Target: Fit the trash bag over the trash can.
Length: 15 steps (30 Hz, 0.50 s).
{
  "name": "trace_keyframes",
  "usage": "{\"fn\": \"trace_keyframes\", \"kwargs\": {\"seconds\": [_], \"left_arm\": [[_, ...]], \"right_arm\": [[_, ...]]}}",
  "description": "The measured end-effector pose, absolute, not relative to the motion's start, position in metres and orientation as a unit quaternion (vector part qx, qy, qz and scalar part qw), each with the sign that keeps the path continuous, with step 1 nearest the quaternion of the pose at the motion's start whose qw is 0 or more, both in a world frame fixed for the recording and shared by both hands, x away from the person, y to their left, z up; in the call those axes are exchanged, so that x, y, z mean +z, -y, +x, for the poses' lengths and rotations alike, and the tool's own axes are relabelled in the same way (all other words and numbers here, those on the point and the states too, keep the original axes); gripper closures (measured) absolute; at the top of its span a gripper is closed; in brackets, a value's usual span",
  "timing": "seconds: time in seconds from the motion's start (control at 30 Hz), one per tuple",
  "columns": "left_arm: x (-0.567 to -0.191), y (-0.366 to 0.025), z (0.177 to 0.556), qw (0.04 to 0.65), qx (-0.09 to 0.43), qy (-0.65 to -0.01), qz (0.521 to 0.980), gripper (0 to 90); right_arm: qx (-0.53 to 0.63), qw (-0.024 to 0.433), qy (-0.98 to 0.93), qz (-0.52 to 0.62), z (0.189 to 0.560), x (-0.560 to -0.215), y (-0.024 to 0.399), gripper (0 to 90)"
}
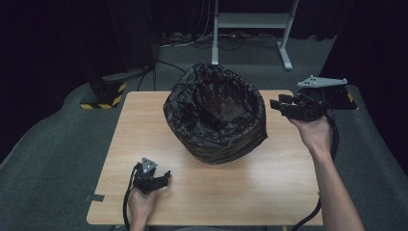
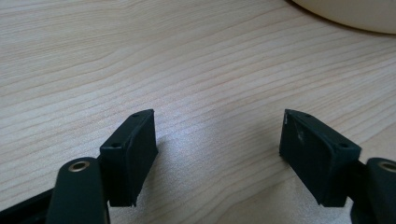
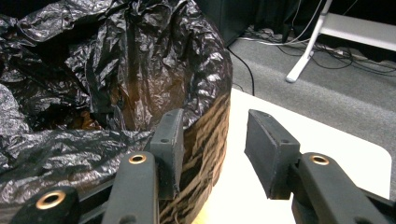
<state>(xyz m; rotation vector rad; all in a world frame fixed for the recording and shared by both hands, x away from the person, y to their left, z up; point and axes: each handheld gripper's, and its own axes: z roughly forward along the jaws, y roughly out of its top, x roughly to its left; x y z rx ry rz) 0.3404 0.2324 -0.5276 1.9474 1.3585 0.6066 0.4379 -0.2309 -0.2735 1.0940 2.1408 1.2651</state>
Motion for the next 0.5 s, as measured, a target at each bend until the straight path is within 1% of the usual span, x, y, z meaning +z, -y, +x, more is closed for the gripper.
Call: {"fn": "trace_keyframes", "kwargs": {"seconds": [0.5], "left_arm": [[-0.528,-0.232,0.340,0.339,0.233,-0.521,0.748,27.4]], "right_arm": [[0.457,0.216,-0.765,0.400,0.427,-0.285,0.243,56.4]]}}
